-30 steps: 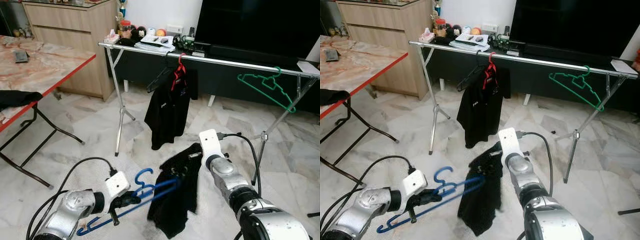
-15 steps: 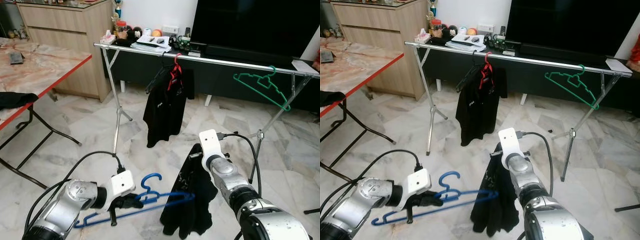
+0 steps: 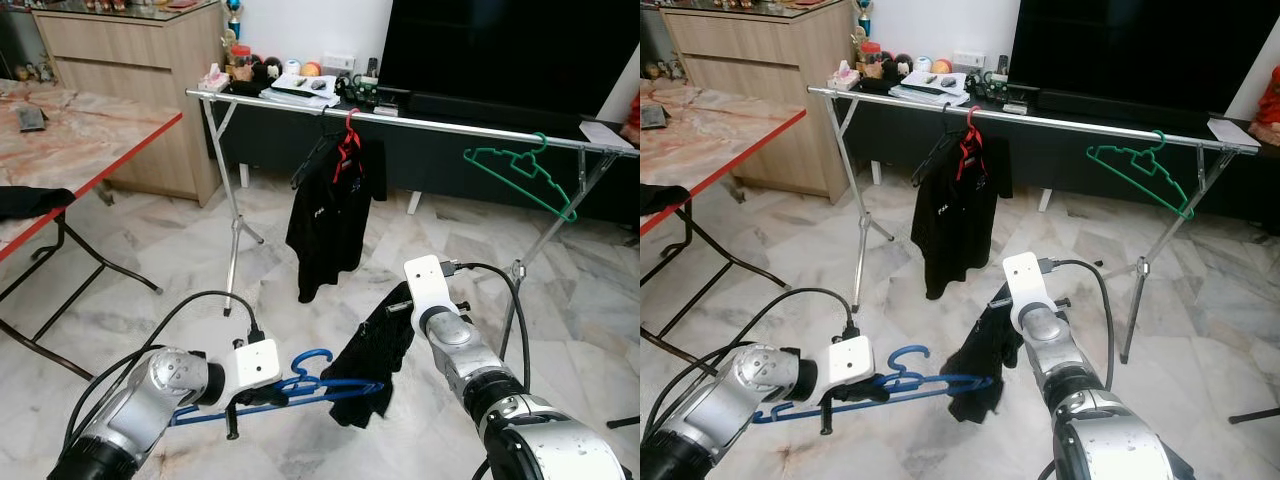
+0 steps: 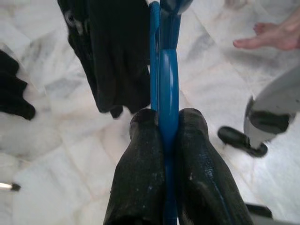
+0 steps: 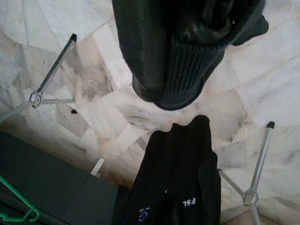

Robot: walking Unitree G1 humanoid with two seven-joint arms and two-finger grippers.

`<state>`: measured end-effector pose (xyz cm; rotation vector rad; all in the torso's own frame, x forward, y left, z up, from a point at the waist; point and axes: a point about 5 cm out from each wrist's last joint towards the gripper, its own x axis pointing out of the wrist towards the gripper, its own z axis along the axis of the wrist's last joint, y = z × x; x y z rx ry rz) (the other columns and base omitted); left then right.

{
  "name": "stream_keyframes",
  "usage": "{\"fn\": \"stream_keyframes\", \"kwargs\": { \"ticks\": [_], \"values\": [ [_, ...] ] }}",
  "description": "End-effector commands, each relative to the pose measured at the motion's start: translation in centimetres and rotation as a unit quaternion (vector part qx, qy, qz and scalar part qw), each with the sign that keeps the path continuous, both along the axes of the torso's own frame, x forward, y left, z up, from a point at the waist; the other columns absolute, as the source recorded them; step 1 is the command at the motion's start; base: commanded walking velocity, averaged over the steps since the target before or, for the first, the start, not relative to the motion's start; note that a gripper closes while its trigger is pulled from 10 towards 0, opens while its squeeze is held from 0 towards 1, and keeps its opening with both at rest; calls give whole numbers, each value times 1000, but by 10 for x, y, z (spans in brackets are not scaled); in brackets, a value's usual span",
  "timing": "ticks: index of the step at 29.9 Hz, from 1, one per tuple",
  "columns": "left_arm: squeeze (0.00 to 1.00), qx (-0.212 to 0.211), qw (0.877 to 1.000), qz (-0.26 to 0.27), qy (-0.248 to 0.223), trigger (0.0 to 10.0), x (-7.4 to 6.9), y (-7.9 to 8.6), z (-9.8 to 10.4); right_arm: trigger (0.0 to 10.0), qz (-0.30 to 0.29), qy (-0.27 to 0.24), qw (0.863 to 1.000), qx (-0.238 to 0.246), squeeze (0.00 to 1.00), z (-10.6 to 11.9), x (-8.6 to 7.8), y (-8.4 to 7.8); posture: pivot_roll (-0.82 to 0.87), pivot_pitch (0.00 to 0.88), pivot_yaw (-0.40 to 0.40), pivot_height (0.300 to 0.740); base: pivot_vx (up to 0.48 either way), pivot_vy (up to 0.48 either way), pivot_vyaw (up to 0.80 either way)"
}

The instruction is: Hang hanger

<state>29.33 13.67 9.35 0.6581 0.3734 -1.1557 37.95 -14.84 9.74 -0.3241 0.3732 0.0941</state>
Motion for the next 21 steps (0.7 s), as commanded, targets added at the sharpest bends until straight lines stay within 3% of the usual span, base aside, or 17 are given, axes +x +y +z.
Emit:
{"fn": "stream_keyframes", "kwargs": {
  "ticks": [1,11,18,21],
  "values": [
    [0,-14,1000,-4,-6,10000,3,-5,4,10000,-3,11,1000,1,0,-3,-2,-3,156,0,-108,740,0,0,0],
    [0,-46,998,22,-40,10000,8,-14,6,10000,0,27,1000,0,0,-14,-8,-3,156,3,-108,740,0,0,0],
    [0,-6,999,31,-35,10000,3,-5,-5,10000,-3,27,1000,4,0,-14,-8,-5,160,4,-107,740,0,0,0],
    [0,-10,998,46,-51,10000,6,-4,-4,10000,-3,25,1000,6,0,-13,-7,-5,159,2,-107,740,0,0,0]
  ]
}}
